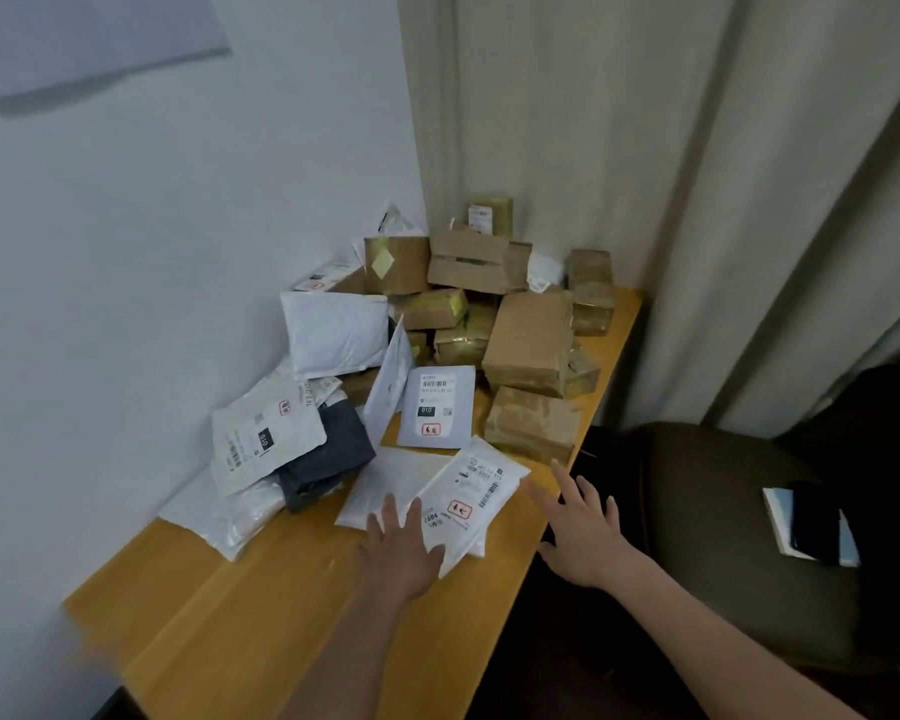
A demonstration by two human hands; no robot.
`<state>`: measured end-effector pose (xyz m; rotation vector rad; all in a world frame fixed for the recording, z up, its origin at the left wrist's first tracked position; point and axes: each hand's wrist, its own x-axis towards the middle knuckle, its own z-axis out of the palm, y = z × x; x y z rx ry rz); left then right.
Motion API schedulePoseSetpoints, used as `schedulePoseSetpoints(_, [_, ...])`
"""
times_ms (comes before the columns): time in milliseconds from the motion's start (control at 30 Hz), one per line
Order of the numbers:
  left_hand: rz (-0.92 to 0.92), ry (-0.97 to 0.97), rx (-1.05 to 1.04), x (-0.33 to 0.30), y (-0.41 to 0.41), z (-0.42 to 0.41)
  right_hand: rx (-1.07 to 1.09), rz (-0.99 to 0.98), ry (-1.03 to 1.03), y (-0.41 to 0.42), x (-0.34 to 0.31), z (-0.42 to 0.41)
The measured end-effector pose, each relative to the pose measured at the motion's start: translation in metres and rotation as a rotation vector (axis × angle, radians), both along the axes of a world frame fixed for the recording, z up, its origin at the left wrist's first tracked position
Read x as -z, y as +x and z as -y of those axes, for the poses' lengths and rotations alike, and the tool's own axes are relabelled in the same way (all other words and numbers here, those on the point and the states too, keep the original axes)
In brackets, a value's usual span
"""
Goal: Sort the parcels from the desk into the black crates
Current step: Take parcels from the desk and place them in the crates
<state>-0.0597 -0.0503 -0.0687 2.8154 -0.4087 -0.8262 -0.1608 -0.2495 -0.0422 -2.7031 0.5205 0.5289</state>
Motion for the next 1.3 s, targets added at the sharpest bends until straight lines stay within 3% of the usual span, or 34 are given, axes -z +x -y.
schedulePoseSetpoints(300, [-0.175, -0.103, -0.115, 0.065, 0.076, 0.009, -0.042, -0.201, 0.236, 0.084, 0.061, 0.010])
schedulePoseSetpoints(467, [-0.371, -0.432, -0.549, 0.077, 0.085, 0.018, -0.023, -0.312, 0.427, 0.107, 0.096, 0.016])
schedulePoseSetpoints(667, [-0.450, -0.487, -0.799, 0.080, 0.080, 0.016, -0.073, -0.347, 0.483, 0.125, 0.105, 0.027])
schedulePoseSetpoints(833, [-0.539, -0.452, -0.768, 0.070, 0.067, 0.004, 0.152, -0.346, 0.624, 0.144, 0.101, 0.045])
schedulePoseSetpoints(933, [-0.533, -0.513, -0.835, 0.055, 0.056, -0.006, 0.222, -0.454, 0.781, 0.153, 0.099, 0.047])
schedulePoseSetpoints(1067, [-0.491, -0.560, -0.947, 0.038, 0.033, -0.032, 0.080, -0.630, 0.729, 0.161, 0.090, 0.027])
schedulePoseSetpoints(1300, [-0.443, -0.788, -1.314, 0.012, -0.030, -0.078, -0.292, -0.749, 0.634, 0.161, 0.066, -0.041])
